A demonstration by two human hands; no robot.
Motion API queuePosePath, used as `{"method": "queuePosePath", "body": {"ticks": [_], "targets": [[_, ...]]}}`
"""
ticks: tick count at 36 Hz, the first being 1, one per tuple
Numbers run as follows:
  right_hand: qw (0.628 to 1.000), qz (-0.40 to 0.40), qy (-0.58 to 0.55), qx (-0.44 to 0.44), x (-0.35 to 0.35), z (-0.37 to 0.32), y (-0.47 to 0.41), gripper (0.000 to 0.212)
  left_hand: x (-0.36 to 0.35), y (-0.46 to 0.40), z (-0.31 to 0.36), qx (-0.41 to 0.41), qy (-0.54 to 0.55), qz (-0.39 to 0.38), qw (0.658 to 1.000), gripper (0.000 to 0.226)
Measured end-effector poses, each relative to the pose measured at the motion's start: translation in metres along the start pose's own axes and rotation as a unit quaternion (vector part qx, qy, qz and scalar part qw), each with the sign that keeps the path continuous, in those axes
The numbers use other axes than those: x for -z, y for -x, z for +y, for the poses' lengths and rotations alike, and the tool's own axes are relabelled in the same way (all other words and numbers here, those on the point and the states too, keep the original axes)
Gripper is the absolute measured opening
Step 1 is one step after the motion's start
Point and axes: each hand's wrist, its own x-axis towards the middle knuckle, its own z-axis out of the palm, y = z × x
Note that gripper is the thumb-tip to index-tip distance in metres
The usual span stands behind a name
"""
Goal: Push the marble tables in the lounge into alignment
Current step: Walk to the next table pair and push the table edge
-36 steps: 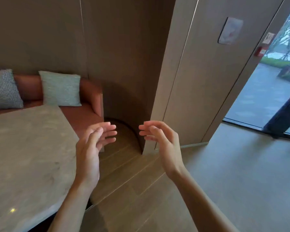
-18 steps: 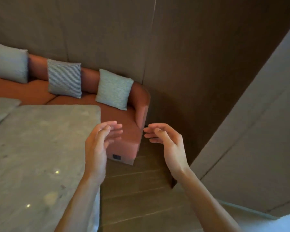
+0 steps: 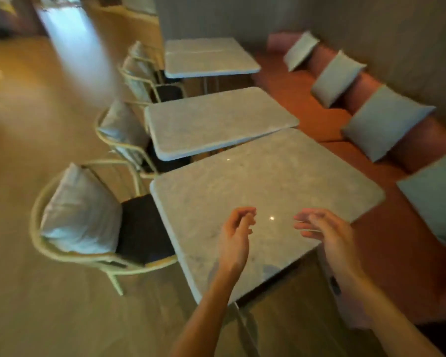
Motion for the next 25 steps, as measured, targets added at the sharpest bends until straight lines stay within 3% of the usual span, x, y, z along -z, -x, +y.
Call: {"method": "queuePosePath", "body": {"ticks": [8, 12, 15, 21, 25], "targets": [[0.981, -0.135, 0.103, -0.093, -0.035, 0.067, -0.031, 0.016, 0.05, 0.006, -0.059, 0.07, -0.055, 0.182, 0.979, 0.025], [0.963, -0.174, 0.161, -0.127, -0.056, 0.103, -0.044, 0.012, 0.063, -0.003, -0.099, 0.092, -0.113, 0.199, 0.969, 0.03], [0.938, -0.22, 0.236, -0.129, -0.073, 0.133, -0.051, 0.021, 0.07, -0.007, -0.133, 0.117, -0.189, 0.186, 0.957, 0.032], [0.85, -0.362, 0.383, -0.032, -0.103, 0.19, -0.053, 0.032, 0.08, -0.011, -0.203, 0.149, -0.373, 0.108, 0.91, 0.048], [0.781, -0.395, 0.474, 0.099, -0.118, 0.222, -0.044, 0.042, 0.074, -0.003, -0.234, 0.097, -0.465, 0.114, 0.873, 0.056]]}}
